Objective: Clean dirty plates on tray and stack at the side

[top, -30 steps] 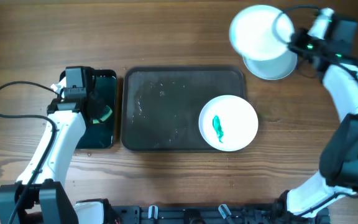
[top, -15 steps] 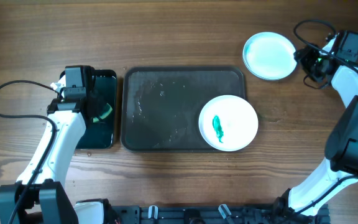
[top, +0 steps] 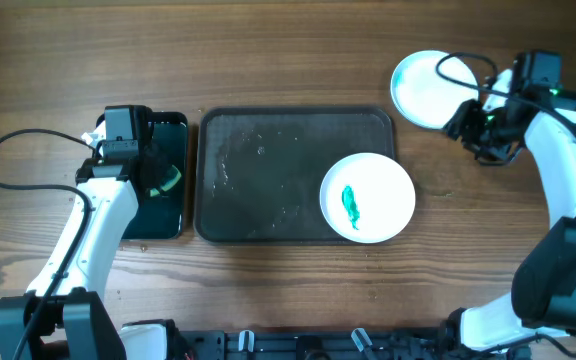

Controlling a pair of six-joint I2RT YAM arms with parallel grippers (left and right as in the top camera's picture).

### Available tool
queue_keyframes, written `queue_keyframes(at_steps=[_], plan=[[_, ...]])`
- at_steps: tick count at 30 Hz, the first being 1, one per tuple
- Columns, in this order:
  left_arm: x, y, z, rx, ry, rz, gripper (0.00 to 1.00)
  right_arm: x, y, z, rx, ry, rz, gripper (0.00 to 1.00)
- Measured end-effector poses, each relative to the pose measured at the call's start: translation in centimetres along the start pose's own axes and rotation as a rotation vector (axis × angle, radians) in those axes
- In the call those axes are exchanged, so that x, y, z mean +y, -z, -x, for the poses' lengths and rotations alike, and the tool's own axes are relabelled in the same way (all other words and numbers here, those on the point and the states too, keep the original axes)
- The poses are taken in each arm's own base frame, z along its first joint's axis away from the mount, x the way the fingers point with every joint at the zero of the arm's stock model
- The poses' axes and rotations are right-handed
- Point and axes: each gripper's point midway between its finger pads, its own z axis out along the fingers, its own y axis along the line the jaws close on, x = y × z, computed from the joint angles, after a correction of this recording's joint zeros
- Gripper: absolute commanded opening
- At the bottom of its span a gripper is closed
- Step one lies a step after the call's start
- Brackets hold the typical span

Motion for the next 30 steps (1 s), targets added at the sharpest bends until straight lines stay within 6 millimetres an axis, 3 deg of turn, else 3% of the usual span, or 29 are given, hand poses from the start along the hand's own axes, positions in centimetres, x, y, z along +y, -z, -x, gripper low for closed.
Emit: queue_keyframes(at_steps=[4, 8, 10, 16, 23, 27, 30], plan=[[-0.1, 0.0, 0.1, -0.002, 0.001, -0.002, 0.04, 2.3, -0.9, -2.7, 0.081, 0.177, 0.001, 0.58], [-0.2, 0.0, 0.2, -0.008, 0.002, -0.008, 0.04, 3.8, -3.0, -4.9, 0.115, 0.308, 0.012, 0.65], [-0.2, 0.0, 0.2, -0.01, 0.002, -0.009, 0.04, 4.2, -4.3, -6.3, 0.136, 0.363, 0.016, 0.67], [-0.3, 0.0, 0.3, -0.011, 0.003, -0.01, 0.04, 3.8, -6.6, -8.0, 0.142, 0.406, 0.022, 0.65], [-0.4, 0.0, 0.5, -0.018, 0.005, -0.017, 0.04, 2.6, -7.5, -9.9, 0.194, 0.391, 0.009, 0.36], [-0.5, 0.0, 0.5, -0.022, 0.006, -0.021, 0.04, 2.6, -7.4, -10.2, 0.205, 0.372, 0.013, 0.04], [-0.5, 0.0, 0.5, -0.022, 0.006, -0.021, 0.04, 2.7, -7.4, -10.3, 0.211, 0.361, 0.017, 0.04]])
